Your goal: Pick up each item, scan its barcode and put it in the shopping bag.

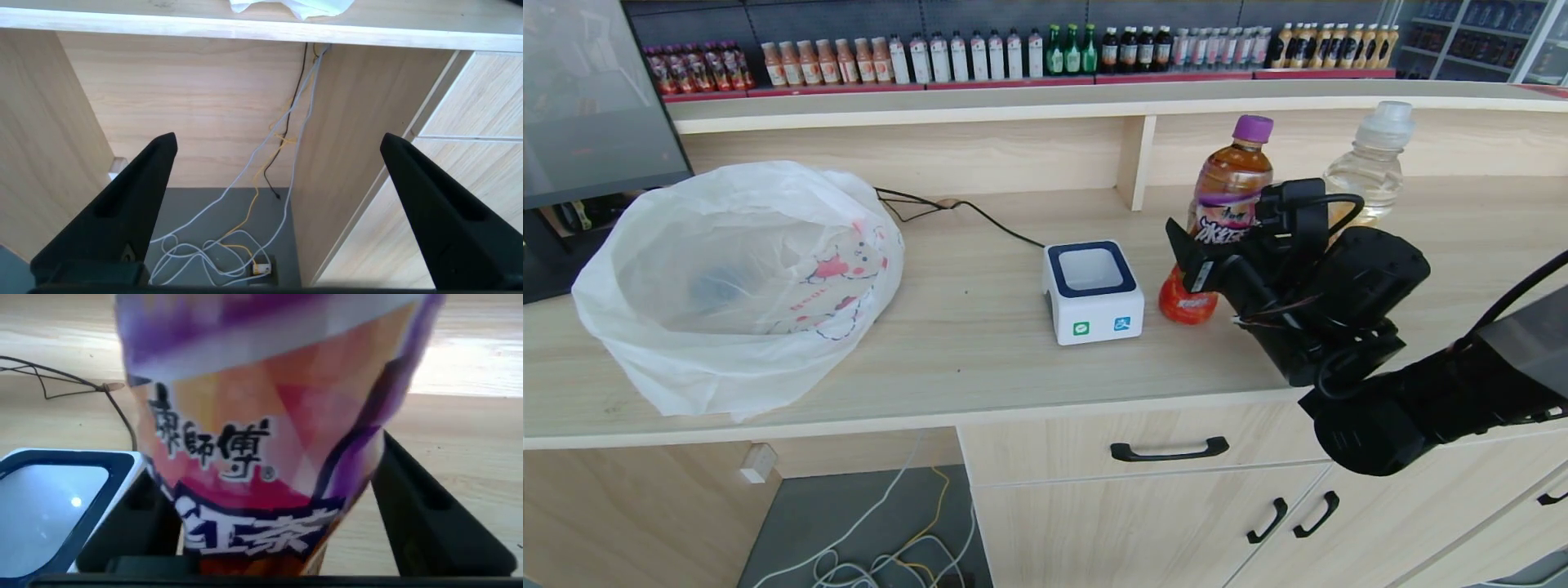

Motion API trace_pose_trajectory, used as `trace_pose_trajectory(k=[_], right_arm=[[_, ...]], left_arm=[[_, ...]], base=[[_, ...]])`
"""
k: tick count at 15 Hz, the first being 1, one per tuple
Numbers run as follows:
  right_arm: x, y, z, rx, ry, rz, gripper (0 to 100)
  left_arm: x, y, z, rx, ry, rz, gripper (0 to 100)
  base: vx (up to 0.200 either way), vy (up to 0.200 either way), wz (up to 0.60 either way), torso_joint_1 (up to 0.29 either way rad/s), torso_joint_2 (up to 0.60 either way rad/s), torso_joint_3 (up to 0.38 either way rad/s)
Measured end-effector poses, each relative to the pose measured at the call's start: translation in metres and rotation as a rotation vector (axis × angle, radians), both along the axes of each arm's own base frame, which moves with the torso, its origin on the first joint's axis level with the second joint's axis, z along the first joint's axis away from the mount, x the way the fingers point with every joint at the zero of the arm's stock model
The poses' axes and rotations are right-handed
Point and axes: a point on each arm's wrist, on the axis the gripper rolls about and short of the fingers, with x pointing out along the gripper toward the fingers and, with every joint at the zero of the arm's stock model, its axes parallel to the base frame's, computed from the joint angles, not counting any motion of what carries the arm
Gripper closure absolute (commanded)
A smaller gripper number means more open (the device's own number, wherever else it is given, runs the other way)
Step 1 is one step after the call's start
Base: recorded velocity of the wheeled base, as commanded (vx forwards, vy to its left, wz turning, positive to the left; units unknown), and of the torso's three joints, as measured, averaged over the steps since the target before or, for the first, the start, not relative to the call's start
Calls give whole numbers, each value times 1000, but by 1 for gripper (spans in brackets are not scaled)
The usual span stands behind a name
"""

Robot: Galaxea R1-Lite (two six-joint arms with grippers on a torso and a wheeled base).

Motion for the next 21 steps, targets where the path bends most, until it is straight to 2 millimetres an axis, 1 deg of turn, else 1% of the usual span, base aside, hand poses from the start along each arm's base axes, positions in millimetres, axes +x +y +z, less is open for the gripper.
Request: trace_pose_trajectory(k=[7,12,15,18,21], right_arm=[[2,0,5,19,-16,2,100],[-2,-1,8,24,-20,4,100],[-8,1,11,25,-21,15,100],[-14,-1,20,36,-45,16,100],[-24,-6,32,43,-75,29,100]], left_arm=[[0,0,0,0,0,0,0],[0,0,0,0,0,0,0],[0,0,0,0,0,0,0],[0,0,0,0,0,0,0],[0,0,0,0,0,0,0]], base=[[0,0,0,0,0,0],[0,0,0,0,0,0],[0,0,0,0,0,0],[0,0,0,0,0,0],[0,0,0,0,0,0]])
